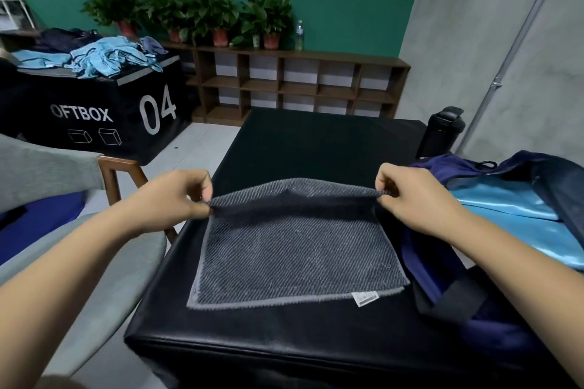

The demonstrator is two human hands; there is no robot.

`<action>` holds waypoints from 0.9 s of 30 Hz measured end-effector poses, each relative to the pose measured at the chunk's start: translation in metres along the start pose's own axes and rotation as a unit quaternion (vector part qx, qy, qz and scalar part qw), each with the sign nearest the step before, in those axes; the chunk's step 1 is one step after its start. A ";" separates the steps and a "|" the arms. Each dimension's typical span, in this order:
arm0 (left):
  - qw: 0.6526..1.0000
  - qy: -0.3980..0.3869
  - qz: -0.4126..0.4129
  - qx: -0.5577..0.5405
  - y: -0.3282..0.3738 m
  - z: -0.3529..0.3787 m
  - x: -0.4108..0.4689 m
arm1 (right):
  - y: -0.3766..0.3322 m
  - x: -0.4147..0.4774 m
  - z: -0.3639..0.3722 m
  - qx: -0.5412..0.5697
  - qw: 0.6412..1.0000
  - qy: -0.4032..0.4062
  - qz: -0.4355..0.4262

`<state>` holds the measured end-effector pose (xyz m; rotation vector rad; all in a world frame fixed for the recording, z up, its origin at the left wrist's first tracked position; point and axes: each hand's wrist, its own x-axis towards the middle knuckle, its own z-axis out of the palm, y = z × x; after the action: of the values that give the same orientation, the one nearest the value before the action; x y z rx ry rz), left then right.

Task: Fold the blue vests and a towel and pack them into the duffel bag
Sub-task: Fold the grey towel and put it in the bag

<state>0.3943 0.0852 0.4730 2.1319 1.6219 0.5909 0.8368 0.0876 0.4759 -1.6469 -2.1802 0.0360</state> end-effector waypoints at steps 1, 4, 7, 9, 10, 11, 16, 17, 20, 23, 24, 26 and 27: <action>1.000 -0.023 0.001 0.011 -0.001 -0.002 -0.009 | -0.002 -0.012 -0.003 -0.004 1.000 -0.006 -0.014; 0.995 -0.080 0.013 0.059 0.000 -0.003 -0.031 | -0.009 -0.044 -0.003 -0.058 0.996 -0.025 -0.056; 0.987 -0.127 0.031 0.092 0.006 0.006 -0.048 | -0.012 -0.067 0.007 -0.154 0.982 -0.041 -0.102; 0.982 -0.153 0.035 0.102 0.010 0.014 -0.057 | -0.012 -0.077 0.016 -0.203 0.971 -0.043 -0.122; 0.981 -0.163 0.037 0.102 0.011 0.017 -0.060 | -0.011 -0.081 0.020 -0.215 0.967 -0.038 -0.128; 0.979 -0.173 0.040 0.100 0.013 0.019 -0.063 | -0.011 -0.084 0.022 -0.224 0.965 -0.034 -0.135; 0.972 -0.203 0.050 0.109 0.020 0.027 -0.068 | -0.013 -0.091 0.023 -0.277 0.949 -0.039 -0.145; 0.969 -0.212 0.051 0.120 0.020 0.030 -0.067 | -0.014 -0.094 0.025 -0.288 0.945 -0.048 -0.145; 0.957 -0.242 0.038 0.155 0.017 0.035 -0.065 | -0.012 -0.102 0.032 -0.296 0.940 -0.066 -0.153; 0.949 -0.262 0.022 0.171 0.009 0.036 -0.062 | -0.013 -0.106 0.031 -0.279 0.942 -0.053 -0.177; 0.948 -0.268 0.019 0.171 0.007 0.037 -0.062 | -0.014 -0.107 0.031 -0.272 0.942 -0.049 -0.189; 0.944 -0.278 0.013 0.176 0.006 0.037 -0.061 | -0.014 -0.109 0.032 -0.265 0.941 -0.063 -0.202; 0.942 -0.282 0.011 0.181 0.005 0.038 -0.061 | -0.015 -0.110 0.033 -0.262 0.940 -0.084 -0.203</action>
<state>0.4047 0.0230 0.4387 2.2787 1.4448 -0.3297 0.8365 -0.0121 0.4164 -1.4325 -2.7957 -0.5881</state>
